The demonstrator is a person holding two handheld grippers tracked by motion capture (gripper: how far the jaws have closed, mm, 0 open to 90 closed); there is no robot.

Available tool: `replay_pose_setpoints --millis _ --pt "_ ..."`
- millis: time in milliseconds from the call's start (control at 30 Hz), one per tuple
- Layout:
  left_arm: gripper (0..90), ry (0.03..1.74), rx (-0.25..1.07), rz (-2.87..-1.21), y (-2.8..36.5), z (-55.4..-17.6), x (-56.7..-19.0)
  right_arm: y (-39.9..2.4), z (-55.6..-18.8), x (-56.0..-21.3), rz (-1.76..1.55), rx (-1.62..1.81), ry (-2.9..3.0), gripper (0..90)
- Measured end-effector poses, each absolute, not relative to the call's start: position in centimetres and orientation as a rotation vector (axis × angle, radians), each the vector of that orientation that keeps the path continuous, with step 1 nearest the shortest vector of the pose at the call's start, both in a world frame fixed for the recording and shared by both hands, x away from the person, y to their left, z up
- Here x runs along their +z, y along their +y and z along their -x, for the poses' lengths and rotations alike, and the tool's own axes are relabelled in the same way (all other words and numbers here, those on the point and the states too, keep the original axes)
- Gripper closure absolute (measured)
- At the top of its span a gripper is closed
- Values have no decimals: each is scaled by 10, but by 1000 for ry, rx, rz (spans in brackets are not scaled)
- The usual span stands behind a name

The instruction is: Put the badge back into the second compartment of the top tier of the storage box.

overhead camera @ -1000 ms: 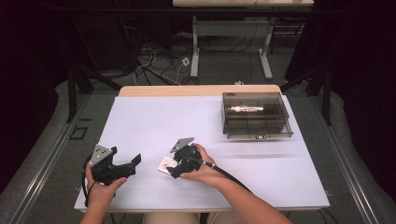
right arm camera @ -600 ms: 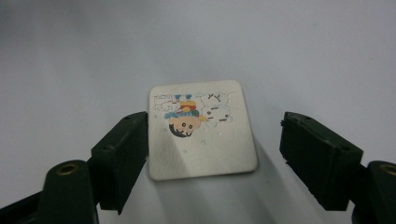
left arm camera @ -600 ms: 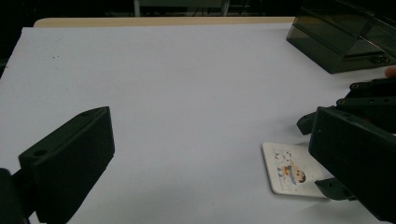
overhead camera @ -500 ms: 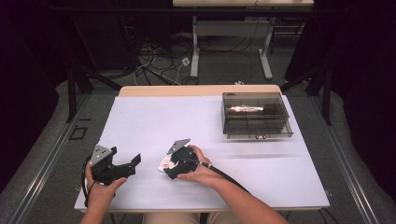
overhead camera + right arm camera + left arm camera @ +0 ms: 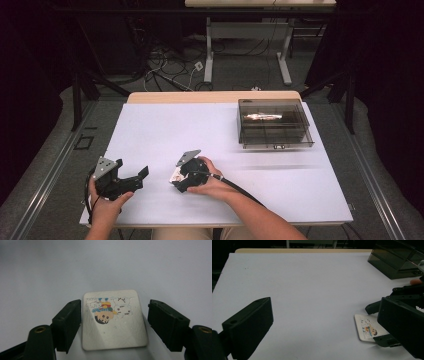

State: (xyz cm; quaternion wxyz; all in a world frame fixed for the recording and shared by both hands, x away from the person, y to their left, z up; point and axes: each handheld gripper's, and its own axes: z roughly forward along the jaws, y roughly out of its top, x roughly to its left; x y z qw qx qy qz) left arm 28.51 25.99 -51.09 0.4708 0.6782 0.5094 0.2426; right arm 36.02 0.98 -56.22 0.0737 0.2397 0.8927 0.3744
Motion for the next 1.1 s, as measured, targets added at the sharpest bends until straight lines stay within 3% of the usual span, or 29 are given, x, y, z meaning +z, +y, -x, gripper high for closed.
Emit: replay_pose_setpoints --millis 1100 --pt "5 1268 599 -1665 264 -279 -511 9 -361 -567 -681 1150 2664 331"
